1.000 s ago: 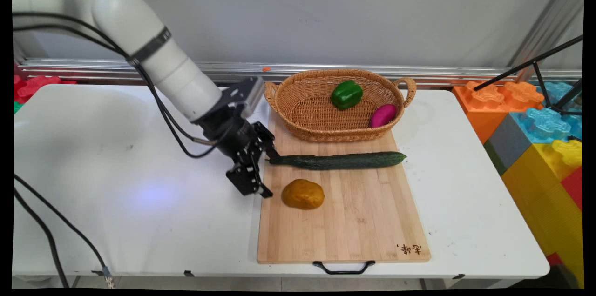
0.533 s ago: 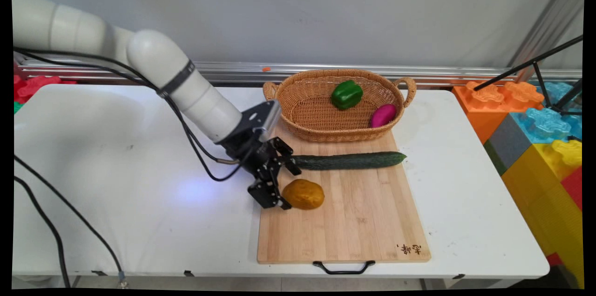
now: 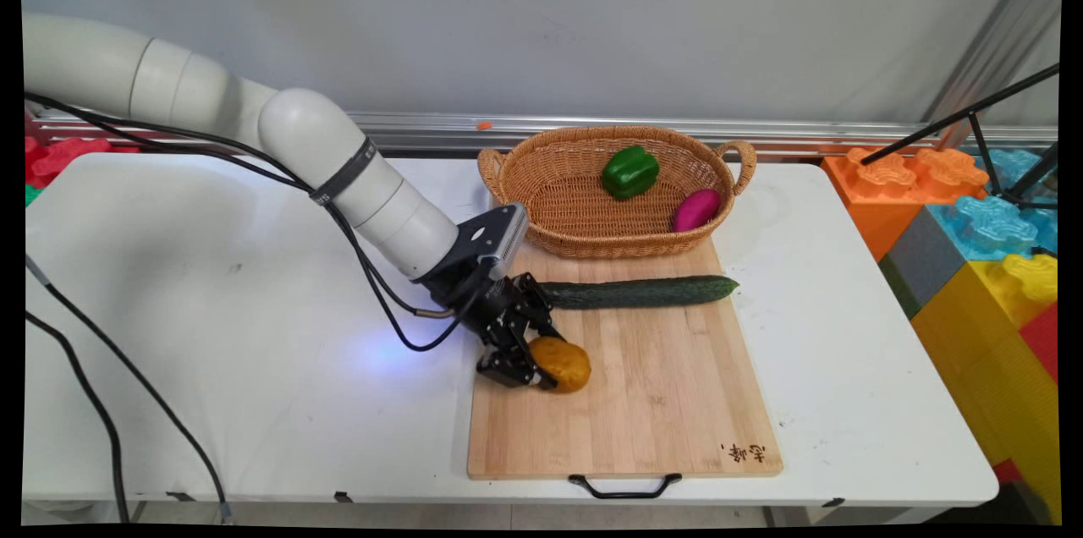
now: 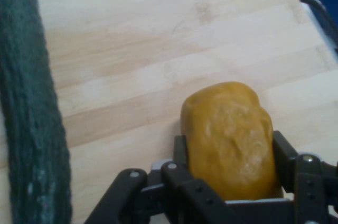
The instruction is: Place the picked object in the vegetable basket
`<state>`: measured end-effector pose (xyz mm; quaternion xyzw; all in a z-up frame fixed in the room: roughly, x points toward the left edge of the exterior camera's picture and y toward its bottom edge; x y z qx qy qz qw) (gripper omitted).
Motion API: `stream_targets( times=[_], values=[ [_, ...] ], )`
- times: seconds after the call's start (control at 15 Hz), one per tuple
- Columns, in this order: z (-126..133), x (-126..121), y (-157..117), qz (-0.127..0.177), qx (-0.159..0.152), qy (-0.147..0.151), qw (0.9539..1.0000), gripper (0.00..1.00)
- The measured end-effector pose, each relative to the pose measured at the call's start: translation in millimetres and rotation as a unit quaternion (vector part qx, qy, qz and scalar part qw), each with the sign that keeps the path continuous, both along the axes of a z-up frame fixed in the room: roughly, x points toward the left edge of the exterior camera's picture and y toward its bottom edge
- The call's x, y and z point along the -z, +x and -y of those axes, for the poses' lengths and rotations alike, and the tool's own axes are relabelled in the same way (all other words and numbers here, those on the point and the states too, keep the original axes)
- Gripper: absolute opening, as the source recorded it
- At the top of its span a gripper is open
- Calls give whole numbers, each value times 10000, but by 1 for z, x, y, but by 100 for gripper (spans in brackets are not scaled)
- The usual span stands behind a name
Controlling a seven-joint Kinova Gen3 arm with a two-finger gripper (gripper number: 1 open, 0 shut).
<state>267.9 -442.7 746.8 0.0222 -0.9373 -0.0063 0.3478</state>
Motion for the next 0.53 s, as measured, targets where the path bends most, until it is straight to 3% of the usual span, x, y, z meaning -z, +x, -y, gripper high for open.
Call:
stream_targets(
  times=[0.2, 0.53],
  values=[
    [-6, -14, -1, -76, -51, 120, 9999, 0],
    [2, -64, -8, -499, -532, -40, 9973, 0]
  ],
)
